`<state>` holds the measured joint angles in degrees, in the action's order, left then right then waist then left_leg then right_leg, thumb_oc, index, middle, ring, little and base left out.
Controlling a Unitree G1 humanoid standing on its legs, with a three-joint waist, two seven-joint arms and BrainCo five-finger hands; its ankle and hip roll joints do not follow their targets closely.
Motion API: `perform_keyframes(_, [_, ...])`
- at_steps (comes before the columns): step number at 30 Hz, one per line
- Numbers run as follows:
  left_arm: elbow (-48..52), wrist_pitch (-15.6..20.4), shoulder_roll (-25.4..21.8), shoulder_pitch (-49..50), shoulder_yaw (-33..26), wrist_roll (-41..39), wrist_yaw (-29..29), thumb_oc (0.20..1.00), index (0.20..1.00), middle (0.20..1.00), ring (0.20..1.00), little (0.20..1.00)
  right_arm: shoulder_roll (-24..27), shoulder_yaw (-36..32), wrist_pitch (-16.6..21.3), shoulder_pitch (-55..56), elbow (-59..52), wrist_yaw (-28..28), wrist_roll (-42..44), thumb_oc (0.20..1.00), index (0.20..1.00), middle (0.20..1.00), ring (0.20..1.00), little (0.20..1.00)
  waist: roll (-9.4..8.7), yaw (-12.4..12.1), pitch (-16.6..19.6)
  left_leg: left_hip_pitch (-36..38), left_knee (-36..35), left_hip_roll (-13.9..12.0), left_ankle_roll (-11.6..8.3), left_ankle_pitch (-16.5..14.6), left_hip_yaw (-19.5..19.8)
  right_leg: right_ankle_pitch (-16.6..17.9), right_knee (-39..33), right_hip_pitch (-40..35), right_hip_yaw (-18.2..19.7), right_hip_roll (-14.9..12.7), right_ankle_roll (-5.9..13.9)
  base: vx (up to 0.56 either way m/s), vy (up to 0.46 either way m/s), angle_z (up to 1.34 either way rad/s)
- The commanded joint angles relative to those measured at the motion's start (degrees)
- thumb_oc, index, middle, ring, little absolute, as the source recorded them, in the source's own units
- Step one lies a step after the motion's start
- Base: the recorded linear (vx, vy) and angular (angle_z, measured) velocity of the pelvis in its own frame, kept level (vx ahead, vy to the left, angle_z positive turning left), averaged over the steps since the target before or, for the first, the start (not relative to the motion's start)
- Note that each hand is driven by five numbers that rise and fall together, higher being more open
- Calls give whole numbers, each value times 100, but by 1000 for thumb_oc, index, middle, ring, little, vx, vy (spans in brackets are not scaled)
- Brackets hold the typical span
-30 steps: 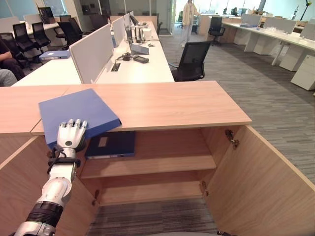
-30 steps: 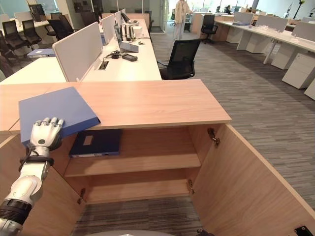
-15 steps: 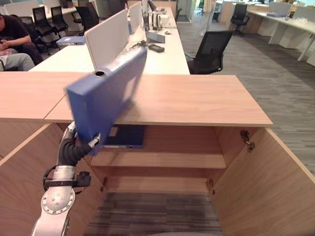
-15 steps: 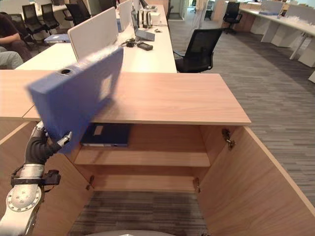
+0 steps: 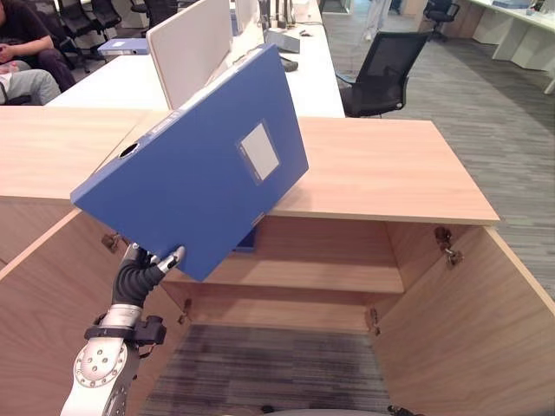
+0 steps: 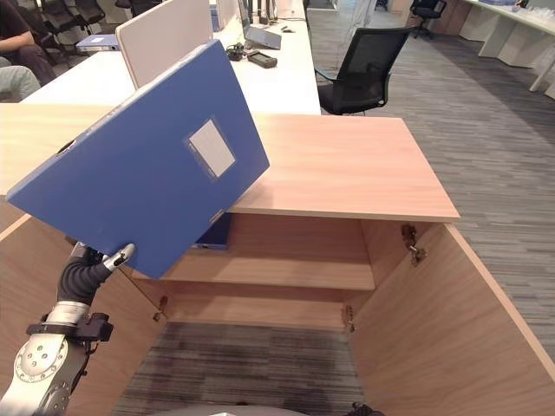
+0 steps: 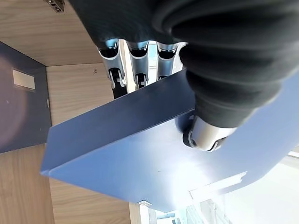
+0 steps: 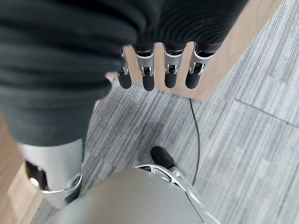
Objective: Put the empty folder in the office cabinet
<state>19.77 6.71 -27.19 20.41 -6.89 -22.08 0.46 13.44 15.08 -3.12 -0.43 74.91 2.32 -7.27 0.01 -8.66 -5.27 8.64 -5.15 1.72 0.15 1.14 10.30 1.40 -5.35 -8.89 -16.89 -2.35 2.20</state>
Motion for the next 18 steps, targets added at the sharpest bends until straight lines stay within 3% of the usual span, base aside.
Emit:
perform_keyframes(1, [271, 76, -340, 158, -265, -29, -166, 200, 200, 200, 200, 200, -40, 321, -47, -227, 298, -59, 85, 1000, 1000, 1000, 1000, 1000, -283, -21, -22, 17, 15, -111, -64, -496, 41, -187, 35, -72, 35, -302, 412, 0, 0, 0])
perform_keyframes(6, [221, 18, -655, 283, -248, -109, -356, 200, 200, 200, 200, 200, -15, 384, -21, -286, 202, -112, 82, 1000, 1000, 1000, 1000, 1000, -251, -8, -19, 19, 15, -114, -63, -500, 17, -184, 35, -56, 60, -302, 413, 0, 0, 0])
perform_keyframes(12, [311, -26, -689, 357, -104, -609, -537, 200, 200, 200, 200, 200, 0, 425, 4, -357, 143, -112, 87, 1000, 1000, 1000, 1000, 1000, -245, 3, -17, 10, 15, -114, -50, -494, 13, -180, 35, -49, 82, -301, 418, 0, 0, 0])
perform_keyframes(18, [506, -12, -723, 57, 405, -1230, -634, 200, 200, 200, 200, 200, -155, 665, 51, -571, 11, -29, 156, 1000, 1000, 1000, 1000, 1000, -318, -8, -4, 2, 15, -117, -58, -494, -1, -190, 35, -57, 111, -290, 399, 0, 0, 0])
